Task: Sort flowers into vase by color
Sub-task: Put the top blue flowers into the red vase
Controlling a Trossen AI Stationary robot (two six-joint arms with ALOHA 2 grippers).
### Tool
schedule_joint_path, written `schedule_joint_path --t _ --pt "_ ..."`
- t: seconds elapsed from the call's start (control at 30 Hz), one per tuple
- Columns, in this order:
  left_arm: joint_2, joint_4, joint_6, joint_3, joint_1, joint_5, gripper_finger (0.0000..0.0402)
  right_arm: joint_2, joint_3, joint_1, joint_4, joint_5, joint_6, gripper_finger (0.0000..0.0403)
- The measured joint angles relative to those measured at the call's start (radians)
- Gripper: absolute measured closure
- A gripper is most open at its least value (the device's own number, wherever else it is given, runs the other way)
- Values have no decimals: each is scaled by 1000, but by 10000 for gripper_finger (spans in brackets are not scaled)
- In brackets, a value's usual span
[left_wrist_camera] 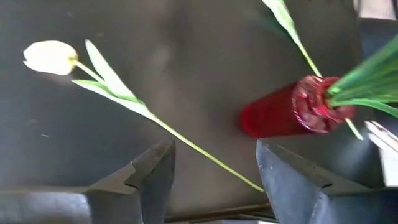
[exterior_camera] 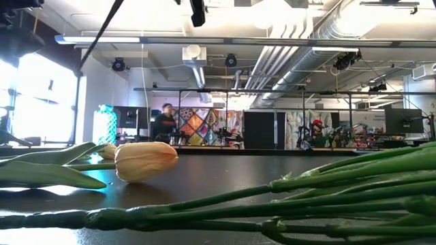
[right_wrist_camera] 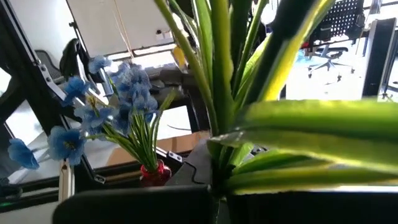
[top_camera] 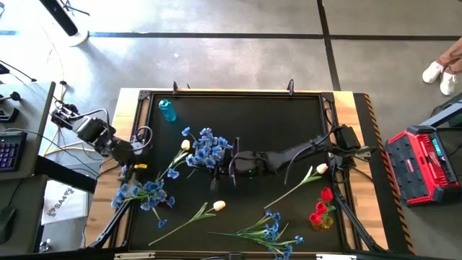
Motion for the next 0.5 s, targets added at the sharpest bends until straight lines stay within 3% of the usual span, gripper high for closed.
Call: schedule_joint_path --t 0.27,0.5 --pt "0 -4 61 5 0 81 138 0 0 1 -55 0 7 403" --pt "1 20 160 -30 0 84 133 0 0 1 -85 0 7 403"
